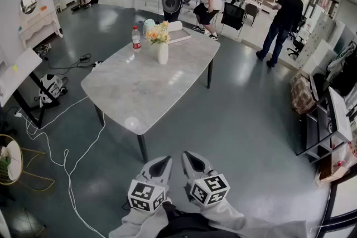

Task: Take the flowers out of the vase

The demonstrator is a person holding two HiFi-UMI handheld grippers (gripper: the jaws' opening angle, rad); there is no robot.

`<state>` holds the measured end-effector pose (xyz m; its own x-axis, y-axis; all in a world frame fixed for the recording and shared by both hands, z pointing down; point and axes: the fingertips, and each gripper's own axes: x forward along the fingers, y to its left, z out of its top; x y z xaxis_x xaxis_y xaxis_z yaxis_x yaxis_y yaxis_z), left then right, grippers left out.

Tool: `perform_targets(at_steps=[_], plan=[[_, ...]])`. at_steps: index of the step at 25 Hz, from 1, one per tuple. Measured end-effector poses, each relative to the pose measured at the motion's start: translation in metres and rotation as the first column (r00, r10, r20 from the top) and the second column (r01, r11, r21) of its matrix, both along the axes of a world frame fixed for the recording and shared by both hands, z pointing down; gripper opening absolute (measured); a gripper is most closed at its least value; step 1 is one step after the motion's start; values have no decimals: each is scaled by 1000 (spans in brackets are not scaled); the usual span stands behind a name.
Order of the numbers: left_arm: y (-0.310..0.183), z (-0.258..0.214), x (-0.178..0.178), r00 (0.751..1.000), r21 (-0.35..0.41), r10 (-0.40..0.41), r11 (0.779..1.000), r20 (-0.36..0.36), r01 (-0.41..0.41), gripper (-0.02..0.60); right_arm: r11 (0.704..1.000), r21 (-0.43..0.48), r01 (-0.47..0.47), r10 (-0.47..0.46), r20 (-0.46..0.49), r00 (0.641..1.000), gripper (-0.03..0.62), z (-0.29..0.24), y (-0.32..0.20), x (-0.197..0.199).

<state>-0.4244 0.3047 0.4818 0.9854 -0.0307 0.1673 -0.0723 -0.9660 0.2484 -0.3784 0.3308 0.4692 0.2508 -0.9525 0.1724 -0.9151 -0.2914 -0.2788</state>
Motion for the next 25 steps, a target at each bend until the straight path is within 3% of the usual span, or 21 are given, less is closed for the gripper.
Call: perform_targets(at_steps=[12, 25], plan=[[-17, 3, 1, 999, -6, 47, 999, 12, -47, 3, 999, 37, -14, 14, 14, 1000, 0, -4, -22, 4], [-29, 16, 3, 998, -28, 37, 999, 42, -35, 3, 999, -12, -45, 45, 11, 999, 0, 9, -29, 7]])
